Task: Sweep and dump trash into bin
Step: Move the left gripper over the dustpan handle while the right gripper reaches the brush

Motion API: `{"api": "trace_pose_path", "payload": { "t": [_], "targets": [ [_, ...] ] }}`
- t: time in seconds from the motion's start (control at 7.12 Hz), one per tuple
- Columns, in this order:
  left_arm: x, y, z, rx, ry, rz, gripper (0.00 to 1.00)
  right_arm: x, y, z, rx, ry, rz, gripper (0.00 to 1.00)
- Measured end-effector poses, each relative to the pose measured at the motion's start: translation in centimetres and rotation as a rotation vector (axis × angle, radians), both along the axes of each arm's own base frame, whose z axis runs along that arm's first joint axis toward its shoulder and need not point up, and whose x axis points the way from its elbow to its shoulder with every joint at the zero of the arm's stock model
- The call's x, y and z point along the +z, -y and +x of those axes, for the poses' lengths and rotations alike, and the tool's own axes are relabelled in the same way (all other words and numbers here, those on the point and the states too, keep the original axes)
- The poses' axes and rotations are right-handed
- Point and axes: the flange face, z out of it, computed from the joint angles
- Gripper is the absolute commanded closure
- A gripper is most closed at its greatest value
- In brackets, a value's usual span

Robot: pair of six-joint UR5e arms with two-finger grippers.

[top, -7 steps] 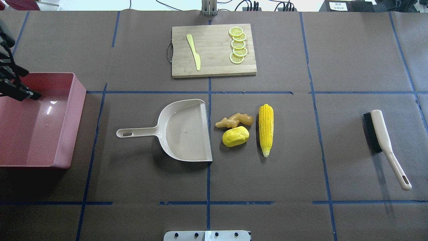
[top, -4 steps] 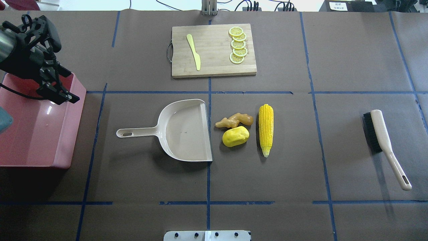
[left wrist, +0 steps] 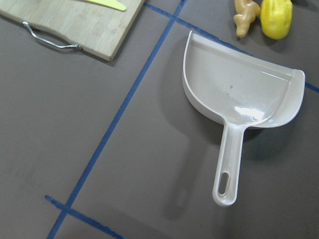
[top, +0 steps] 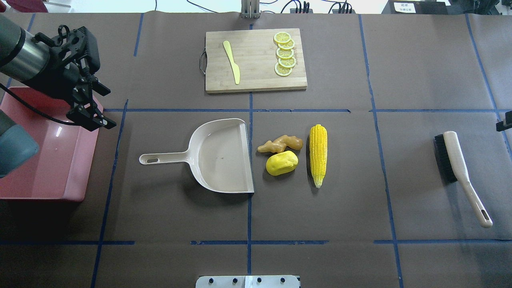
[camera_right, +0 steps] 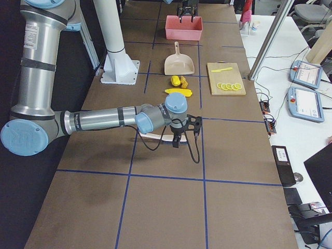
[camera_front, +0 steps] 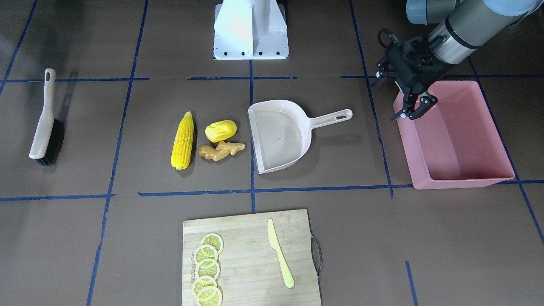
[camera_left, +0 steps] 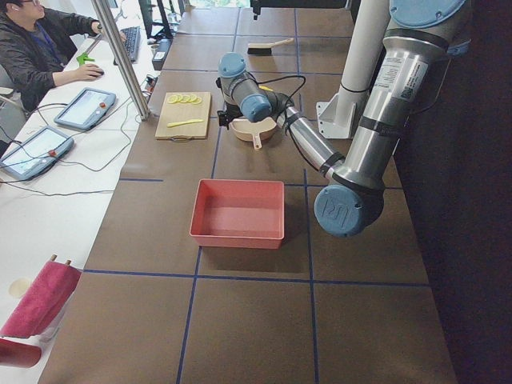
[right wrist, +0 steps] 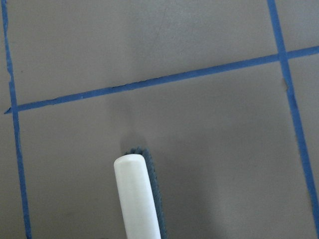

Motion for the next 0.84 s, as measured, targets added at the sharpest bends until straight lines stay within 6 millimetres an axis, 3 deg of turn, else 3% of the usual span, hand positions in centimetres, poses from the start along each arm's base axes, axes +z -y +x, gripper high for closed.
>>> {"api": "trace_pose_path", "payload": {
  "t": [0.28,0.42,0.84],
  "targets": [
    [-0.4,-0.3,1.9,0.006,0.019,0.029,0.0,-1.6,-3.2,-6.2,-0.017,-0.032,-0.047,0.0],
    [-0.4,-0.4,2.4,0.006,0.028,0.036,0.0,-1.5,-5.0,-8.4,-0.045,-0.052,-0.052,0.0],
    [-0.3,-0.5,2.7,0.005,0.033,0.039,0.0,0.5,-8.3,-11.5,-0.132,-0.1,-0.064,0.01]
  ]
}}
